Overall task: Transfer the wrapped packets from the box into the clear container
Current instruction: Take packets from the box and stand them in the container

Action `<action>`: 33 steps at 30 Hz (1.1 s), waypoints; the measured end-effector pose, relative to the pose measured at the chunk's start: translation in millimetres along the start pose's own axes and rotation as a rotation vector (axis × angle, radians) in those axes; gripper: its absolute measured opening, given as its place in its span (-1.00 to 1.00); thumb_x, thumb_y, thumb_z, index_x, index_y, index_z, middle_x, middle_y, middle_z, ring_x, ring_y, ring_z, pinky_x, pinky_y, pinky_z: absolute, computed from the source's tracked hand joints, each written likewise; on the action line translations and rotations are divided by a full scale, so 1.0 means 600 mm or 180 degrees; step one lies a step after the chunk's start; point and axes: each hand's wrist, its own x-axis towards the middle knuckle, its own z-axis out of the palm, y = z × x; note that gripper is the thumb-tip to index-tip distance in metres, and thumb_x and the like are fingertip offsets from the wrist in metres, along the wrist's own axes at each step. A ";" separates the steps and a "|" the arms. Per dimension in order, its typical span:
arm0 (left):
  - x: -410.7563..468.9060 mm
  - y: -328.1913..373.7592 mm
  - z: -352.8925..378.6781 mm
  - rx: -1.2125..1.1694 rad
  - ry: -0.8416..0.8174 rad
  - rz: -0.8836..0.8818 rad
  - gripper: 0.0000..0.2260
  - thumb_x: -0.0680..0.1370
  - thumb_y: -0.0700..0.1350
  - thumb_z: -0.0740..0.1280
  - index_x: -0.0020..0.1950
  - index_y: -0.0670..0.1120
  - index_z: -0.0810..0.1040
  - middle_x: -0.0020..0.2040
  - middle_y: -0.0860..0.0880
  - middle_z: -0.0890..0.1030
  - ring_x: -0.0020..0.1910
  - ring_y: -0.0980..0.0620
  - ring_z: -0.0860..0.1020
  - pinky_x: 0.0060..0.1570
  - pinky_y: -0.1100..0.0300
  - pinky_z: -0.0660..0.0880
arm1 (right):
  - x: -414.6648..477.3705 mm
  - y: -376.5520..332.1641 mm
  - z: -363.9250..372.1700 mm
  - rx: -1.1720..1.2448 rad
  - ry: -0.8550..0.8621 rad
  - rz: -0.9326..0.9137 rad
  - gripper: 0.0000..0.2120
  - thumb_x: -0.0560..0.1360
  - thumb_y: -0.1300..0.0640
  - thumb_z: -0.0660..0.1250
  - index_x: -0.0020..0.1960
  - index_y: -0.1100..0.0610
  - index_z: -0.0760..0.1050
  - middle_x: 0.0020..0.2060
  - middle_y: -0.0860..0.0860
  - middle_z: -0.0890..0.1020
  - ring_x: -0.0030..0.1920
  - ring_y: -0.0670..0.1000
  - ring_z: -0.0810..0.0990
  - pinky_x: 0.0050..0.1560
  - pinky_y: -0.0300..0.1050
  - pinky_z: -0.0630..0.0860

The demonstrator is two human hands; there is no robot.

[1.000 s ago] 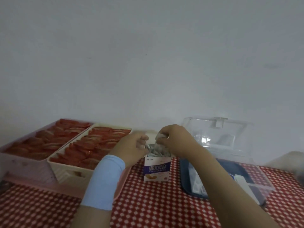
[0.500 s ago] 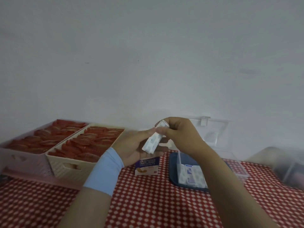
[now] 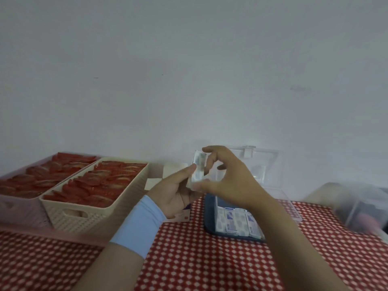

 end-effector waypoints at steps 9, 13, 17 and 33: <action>0.015 -0.029 -0.005 0.0113 -0.0246 0.0145 -0.73 0.44 -0.07 0.50 0.08 -0.17 0.71 0.12 -0.16 0.66 0.04 -0.07 0.67 0.01 0.13 0.60 | -0.006 0.022 0.020 -0.0484 -0.0121 -0.0500 -0.62 0.26 -0.01 0.63 -0.16 0.05 0.45 -0.03 -0.16 0.53 -0.06 -0.12 0.55 -0.09 -0.18 0.58; 0.017 -0.034 -0.006 0.0297 -0.0285 0.0163 -0.77 0.46 -0.11 0.47 0.09 -0.14 0.70 0.10 -0.15 0.66 0.04 -0.06 0.67 0.00 0.08 0.61 | -0.009 0.025 0.001 0.0009 -0.0609 0.0016 -0.53 0.21 0.02 0.68 -0.03 0.02 0.49 0.06 -0.20 0.54 0.04 -0.18 0.56 -0.02 -0.31 0.57; 0.009 -0.034 -0.006 0.0399 -0.0298 0.0174 -0.82 0.43 -0.14 0.48 -0.01 -0.15 0.74 -0.05 -0.17 0.70 -0.15 -0.06 0.70 -0.23 0.10 0.66 | -0.007 0.033 -0.031 0.1186 -0.0964 0.0602 -0.33 0.39 0.09 0.59 0.38 -0.17 0.37 0.24 -0.11 0.59 0.24 -0.10 0.59 0.29 -0.04 0.52; 0.003 -0.028 0.061 0.2228 0.0011 -0.0133 -0.74 0.62 -0.06 0.28 0.21 -0.20 0.51 -0.01 -0.15 0.70 -0.02 -0.13 0.69 0.07 -0.04 0.63 | 0.009 0.042 -0.120 0.0498 -0.0774 0.0909 -0.94 0.54 0.23 0.42 -0.05 0.22 0.66 -0.24 0.02 0.73 -0.24 -0.03 0.71 -0.31 -0.24 0.48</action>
